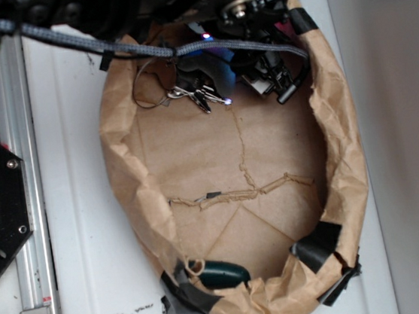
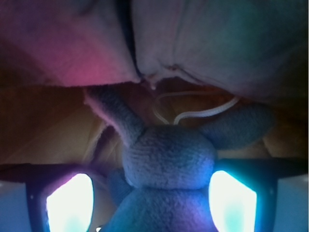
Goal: Grab the gray animal.
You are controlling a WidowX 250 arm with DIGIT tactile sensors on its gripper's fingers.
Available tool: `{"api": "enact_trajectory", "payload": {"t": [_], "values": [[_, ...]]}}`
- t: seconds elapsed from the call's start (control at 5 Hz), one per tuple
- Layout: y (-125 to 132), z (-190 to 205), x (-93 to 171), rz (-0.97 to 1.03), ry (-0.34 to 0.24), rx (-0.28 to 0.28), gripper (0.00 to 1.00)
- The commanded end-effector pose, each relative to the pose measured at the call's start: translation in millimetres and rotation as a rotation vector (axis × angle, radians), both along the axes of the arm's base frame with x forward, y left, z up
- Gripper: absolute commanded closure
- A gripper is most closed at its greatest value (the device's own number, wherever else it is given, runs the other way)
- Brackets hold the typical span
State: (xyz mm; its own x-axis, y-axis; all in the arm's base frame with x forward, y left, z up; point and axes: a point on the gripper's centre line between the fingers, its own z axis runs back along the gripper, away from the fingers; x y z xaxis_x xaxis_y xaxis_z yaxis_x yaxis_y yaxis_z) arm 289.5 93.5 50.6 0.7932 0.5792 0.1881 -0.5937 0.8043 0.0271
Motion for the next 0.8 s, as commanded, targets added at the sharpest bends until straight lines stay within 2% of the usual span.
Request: {"api": "enact_trajectory", "payload": {"t": [0.0, 0.2, 0.4, 0.6], "values": [[20.0, 17.7, 5.1, 0.023, -0.053, 0.017, 0.00], [23.2, -6.5, -4.3, -0.035, -0.062, -0.034, 0.00], [16.2, -32.6, -6.4, -0.085, -0.028, -0.073, 1.00], [-4.5, -14.6, -0.4, -0.131, -0.043, -0.104, 1.00]]}}
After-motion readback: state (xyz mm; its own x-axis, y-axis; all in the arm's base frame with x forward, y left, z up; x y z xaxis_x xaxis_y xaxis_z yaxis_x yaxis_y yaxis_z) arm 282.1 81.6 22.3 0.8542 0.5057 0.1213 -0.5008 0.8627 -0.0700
